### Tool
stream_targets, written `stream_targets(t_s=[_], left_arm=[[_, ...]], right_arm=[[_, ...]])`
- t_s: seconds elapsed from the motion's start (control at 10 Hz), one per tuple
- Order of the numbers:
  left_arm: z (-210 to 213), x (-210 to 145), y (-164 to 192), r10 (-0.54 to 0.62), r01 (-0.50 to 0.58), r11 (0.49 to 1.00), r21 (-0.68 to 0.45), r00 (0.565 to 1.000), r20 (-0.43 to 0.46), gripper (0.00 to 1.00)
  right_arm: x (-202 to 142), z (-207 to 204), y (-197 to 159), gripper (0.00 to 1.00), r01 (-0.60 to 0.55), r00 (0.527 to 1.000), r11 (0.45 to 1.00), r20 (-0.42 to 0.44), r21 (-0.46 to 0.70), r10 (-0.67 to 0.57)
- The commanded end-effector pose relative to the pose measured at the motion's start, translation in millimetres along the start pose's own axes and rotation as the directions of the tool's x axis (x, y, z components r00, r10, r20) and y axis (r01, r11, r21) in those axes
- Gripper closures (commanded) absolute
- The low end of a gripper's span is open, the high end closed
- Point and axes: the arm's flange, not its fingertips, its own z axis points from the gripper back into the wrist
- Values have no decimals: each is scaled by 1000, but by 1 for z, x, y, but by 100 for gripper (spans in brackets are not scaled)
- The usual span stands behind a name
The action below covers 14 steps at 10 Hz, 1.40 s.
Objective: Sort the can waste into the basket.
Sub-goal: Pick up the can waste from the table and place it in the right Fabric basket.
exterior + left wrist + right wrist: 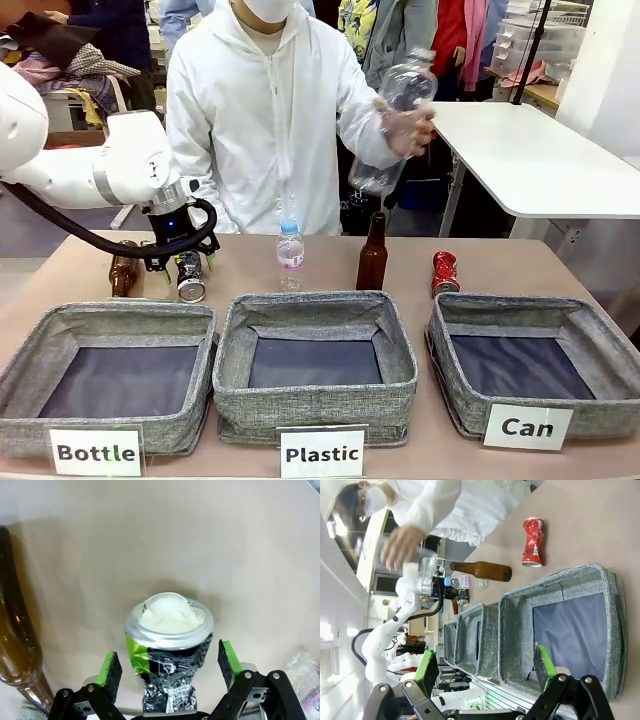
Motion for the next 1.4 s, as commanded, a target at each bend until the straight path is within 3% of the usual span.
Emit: stream_targets(t_s=[0.0,0.1,0.2,0.3,0.4,0.6,0.7,0.9,1.1,1.3], left_arm=[[6,4,-4,25,-26,999,38,999,25,0],[6,4,-5,29,-30,999,40,999,24,0],[4,4,-4,32,-33,998,55,999,18,58],[3,5,-4,36,-37,998,57,999,17,60],[2,6,-3,36,-37,998,60,999,19,100],[4,7,-1,38,-40,997,63,999,20,100],[5,7,-1,35,-36,997,64,999,20,86],[6,7,-1,28,-29,998,62,999,16,100],[13,4,4,-7,7,999,32,1000,3,100],[57,-19,30,-102,105,993,-47,992,72,100]], right_arm=[[3,1,1,0,-11,1000,1000,15,21,10],[3,1,1,0,-11,1000,1000,15,21,10],[3,1,1,0,-11,1000,1000,15,21,10],[3,1,1,0,-11,1000,1000,15,21,10],[3,1,1,0,-11,1000,1000,15,21,10],[3,1,1,0,-11,1000,1000,15,21,10],[3,1,1,0,-11,1000,1000,15,21,10],[3,1,1,0,-11,1000,1000,15,21,10],[3,1,1,0,-11,1000,1000,15,21,10],[3,1,1,0,-11,1000,1000,15,21,10]])
